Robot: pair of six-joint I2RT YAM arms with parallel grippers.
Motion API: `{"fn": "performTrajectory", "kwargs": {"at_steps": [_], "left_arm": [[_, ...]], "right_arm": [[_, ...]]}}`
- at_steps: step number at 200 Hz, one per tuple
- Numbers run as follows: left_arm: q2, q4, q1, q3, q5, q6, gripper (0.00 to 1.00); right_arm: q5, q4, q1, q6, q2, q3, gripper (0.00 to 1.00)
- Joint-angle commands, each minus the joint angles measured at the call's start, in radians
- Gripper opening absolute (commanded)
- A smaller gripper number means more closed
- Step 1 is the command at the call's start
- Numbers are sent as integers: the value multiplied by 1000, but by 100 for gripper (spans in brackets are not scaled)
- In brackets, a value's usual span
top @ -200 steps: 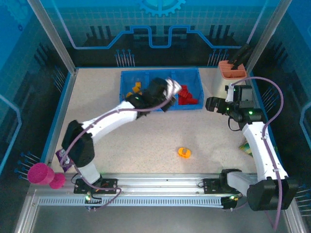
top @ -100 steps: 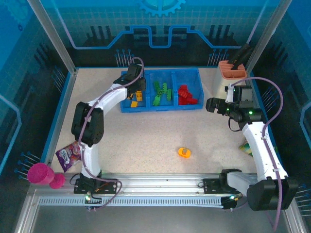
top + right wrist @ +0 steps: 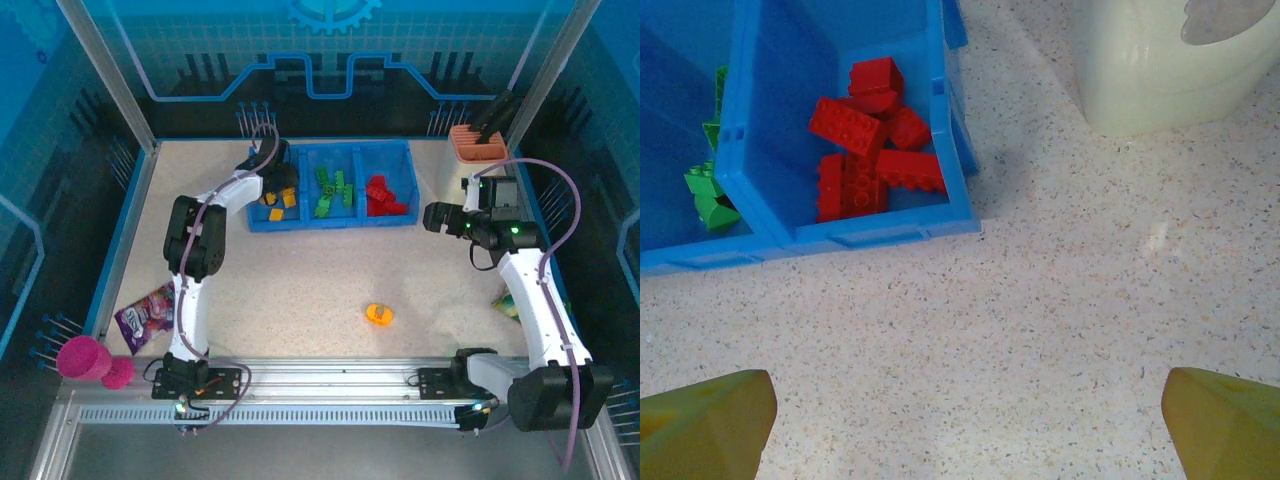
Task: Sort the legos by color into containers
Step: Place the lego in the container, then pick up the lego from the middle-left of the table.
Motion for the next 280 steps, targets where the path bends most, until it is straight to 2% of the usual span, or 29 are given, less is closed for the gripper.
{"fn": "performTrajectory", "kwargs": {"at_steps": [1,44,90,100,147,172,208,222,230,246,253,262,280], "left_arm": [[32,47,8,17,62,-66,33],[18,48,11,7,46,-66,39],[-14,32,12,8,37,-54,58],[-25,29,12,8,41,-50,60],[-136,32,12,-24,81,-39,59],[-227,25,10,-72,91,-44,47],[-387,-22,-10,-197,86,-33,38],[-466,-48,-48,-270,77,-9,37],[-505,-95,-88,-296,36,34,38],[-536,-251,-236,-287,-123,202,42],[-540,-305,-293,-287,-154,253,43],[-553,-331,-349,-309,-129,307,46],[-610,-306,-440,-410,4,374,53]], "right_arm": [[12,-17,-6,-17,10,31,100],[0,-10,-3,-15,31,35,100],[-16,-3,2,-17,50,40,100],[-17,-6,4,-16,50,40,100],[-10,-6,15,-10,41,40,100],[-9,5,27,1,40,34,100],[-5,13,50,11,38,32,100],[5,13,56,9,29,33,100],[8,12,58,5,22,34,100],[11,9,60,-7,10,32,100],[12,12,61,-13,2,29,100],[14,14,63,-19,-7,22,100],[16,10,63,-19,-23,15,100]]}}
